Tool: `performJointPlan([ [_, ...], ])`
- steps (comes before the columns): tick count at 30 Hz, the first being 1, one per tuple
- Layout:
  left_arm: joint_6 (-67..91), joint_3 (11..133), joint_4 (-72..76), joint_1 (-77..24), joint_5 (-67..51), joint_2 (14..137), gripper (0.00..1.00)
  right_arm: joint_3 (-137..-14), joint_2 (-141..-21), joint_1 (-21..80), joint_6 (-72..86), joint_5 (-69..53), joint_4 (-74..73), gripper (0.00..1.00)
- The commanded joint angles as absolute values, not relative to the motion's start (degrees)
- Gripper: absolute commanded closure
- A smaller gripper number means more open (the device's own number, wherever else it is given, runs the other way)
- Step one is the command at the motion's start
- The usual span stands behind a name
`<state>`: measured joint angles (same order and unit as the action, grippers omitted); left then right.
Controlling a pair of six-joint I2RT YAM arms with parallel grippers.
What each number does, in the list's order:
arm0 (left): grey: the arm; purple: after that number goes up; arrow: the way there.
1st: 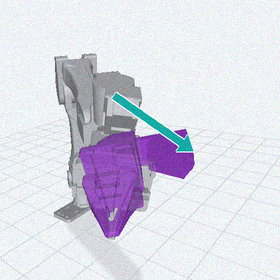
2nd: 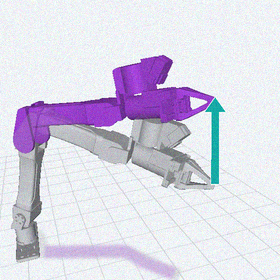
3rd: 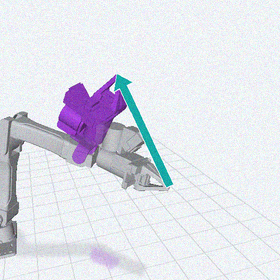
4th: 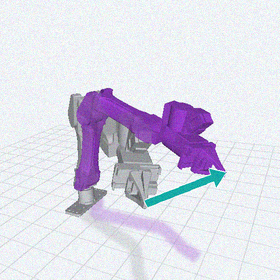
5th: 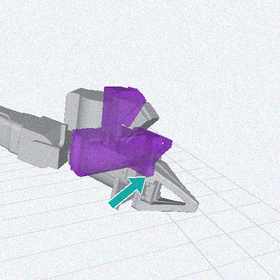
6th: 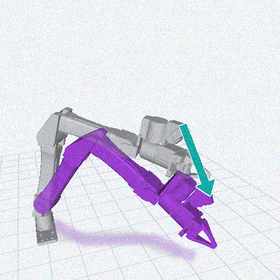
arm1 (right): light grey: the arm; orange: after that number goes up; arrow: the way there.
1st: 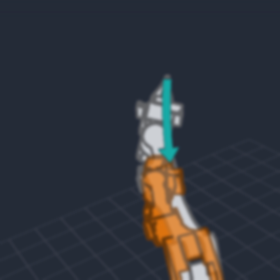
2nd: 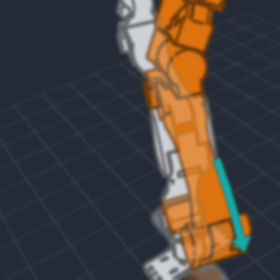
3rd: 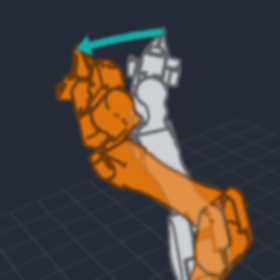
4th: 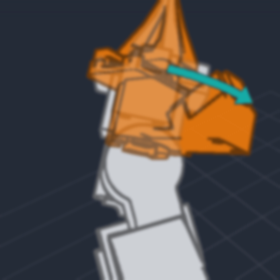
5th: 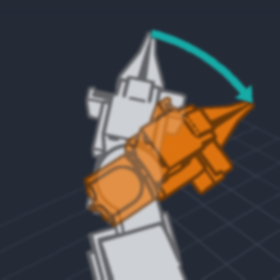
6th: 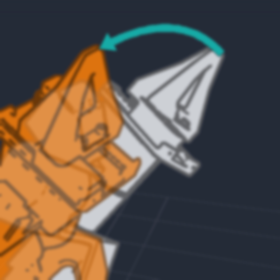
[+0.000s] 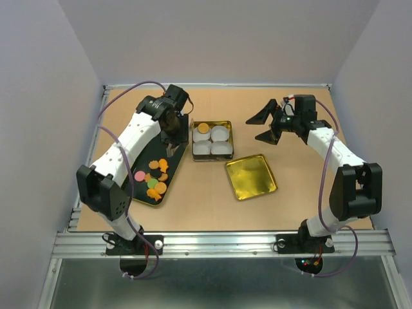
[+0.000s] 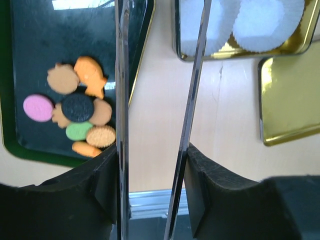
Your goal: Pack the cookies
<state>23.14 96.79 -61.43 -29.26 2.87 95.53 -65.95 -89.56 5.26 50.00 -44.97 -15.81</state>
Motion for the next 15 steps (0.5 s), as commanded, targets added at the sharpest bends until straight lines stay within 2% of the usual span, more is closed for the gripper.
performJointPlan([
  [1,26.3,93.7,-63.8,-29.7,2.3,87.6,0.43,-66.1,-85.5,7.9,50.1,-44.5,-15.3,0.0],
  [6,27.8,89.2,-63.9,-29.7,4.4,82.6,0.42,-65.0,-85.3,13.0,49.3,-43.4,-15.3,0.0],
  [11,28.1,79.2,-62.0,-29.3,4.2,76.2,0.4,-65.1,-84.7,13.2,50.3,-42.7,-15.4,0.0],
  [15,25.8,70.3,-58.9,-25.1,0.4,73.5,0.4,-65.8,-83.9,13.2,50.4,-40.7,-18.7,0.0],
])
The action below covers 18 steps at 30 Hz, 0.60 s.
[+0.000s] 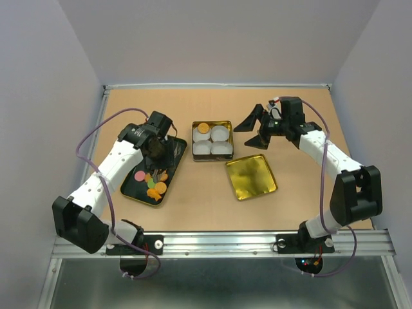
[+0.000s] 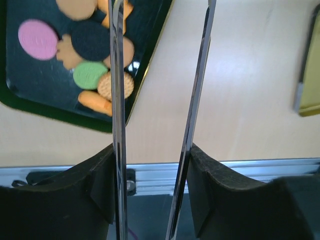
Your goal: Pack the cookies
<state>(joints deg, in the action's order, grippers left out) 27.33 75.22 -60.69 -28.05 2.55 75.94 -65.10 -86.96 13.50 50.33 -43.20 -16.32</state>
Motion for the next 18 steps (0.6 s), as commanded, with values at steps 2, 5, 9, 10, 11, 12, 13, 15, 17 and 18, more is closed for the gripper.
performJointPlan([
  [2,25.4,69.2,-60.1,-23.1,-1.4,73.3,0.41,-65.4,-82.5,13.1,52.3,-40.0,-19.1,0.0],
  [5,23.7,66.8,-58.5,-22.5,-1.0,72.5,0.4,-64.2,-82.3,13.1,52.2,-40.2,-19.2,0.0],
  [9,23.3,64.1,-56.5,-22.1,-2.7,72.1,0.41,-64.2,-83.0,13.2,51.7,-41.6,-21.4,0.0],
  [10,23.5,62.6,-55.9,-22.2,-2.8,71.9,0.41,-64.2,-82.7,13.2,51.9,-41.3,-21.5,0.0],
  [11,23.8,61.9,-55.0,-22.2,-2.7,71.7,0.41,-64.8,-82.5,13.1,52.1,-40.9,-21.5,0.0],
  [12,23.8,61.2,-54.4,-22.2,-3.0,71.8,0.41,-65.2,-82.6,13.2,52.0,-40.8,-21.7,0.0],
  [13,24.0,60.4,-54.1,-22.1,-3.2,71.9,0.41,-65.6,-82.6,13.2,51.9,-40.7,-21.8,0.0],
  [15,24.3,59.2,-53.4,-22.2,-3.2,72.2,0.41,-66.2,-82.8,13.2,51.9,-40.4,-22.1,0.0],
  [17,24.8,59.4,-54.0,-22.2,-2.4,72.3,0.41,-66.4,-82.6,13.2,51.9,-40.2,-22.2,0.0],
  [18,25.0,59.7,-54.2,-22.2,-1.2,72.4,0.41,-66.4,-82.7,13.1,51.9,-40.1,-22.3,0.0],
])
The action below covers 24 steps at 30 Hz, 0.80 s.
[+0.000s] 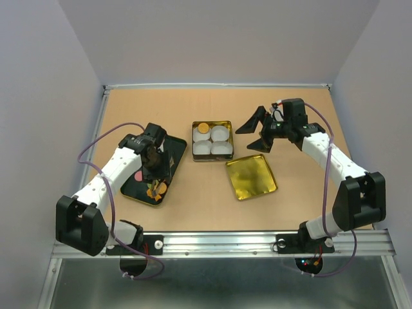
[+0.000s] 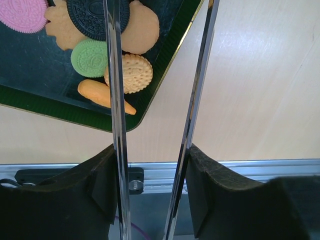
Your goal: Pack the cookies
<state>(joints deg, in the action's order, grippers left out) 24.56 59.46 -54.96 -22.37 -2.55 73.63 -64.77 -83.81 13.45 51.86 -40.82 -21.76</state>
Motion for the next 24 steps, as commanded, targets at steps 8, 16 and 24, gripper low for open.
performJointPlan([
  [8,26.8,62.8,-58.2,-22.2,2.5,71.9,0.41,-66.5,-84.1,13.2,50.4,-40.3,-22.5,0.0],
  [16,27.8,59.2,-57.0,-22.2,1.1,71.1,0.41,-67.0,-86.0,13.2,48.7,-42.3,-22.7,0.0],
  [24,28.8,55.4,-52.4,-22.4,-5.9,70.7,0.42,-66.2,-86.0,13.1,47.1,-43.8,-23.5,0.0],
])
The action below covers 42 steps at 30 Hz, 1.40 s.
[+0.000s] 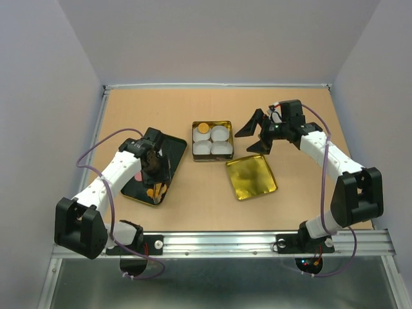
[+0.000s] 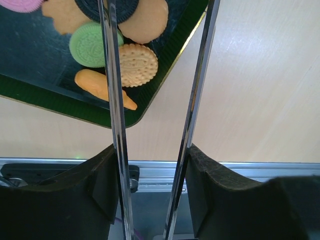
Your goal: Pack the cookies
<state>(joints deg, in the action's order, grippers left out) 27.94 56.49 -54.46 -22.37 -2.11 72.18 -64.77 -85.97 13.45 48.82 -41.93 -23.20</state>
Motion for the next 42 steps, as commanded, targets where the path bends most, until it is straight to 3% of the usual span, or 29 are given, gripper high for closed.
performJointPlan([
  [1,28.7,55.1,-51.8,-22.8,-6.3,71.1,0.42,-66.2,-86.0,13.1,46.8,-43.8,-23.6,0.0],
  [13,30.5,60.2,-52.7,-24.4,-5.9,74.5,0.42,-65.0,-85.0,13.1,45.6,-44.1,-24.2,0.0],
  [26,29.4,60.5,-59.0,-24.5,2.7,73.6,0.42,-63.0,-83.7,13.1,44.8,-43.3,-24.2,0.0],
  [42,27.5,59.2,-56.2,-24.5,-3.1,74.7,0.44,-60.9,-81.7,13.1,44.9,-42.9,-24.3,0.0],
])
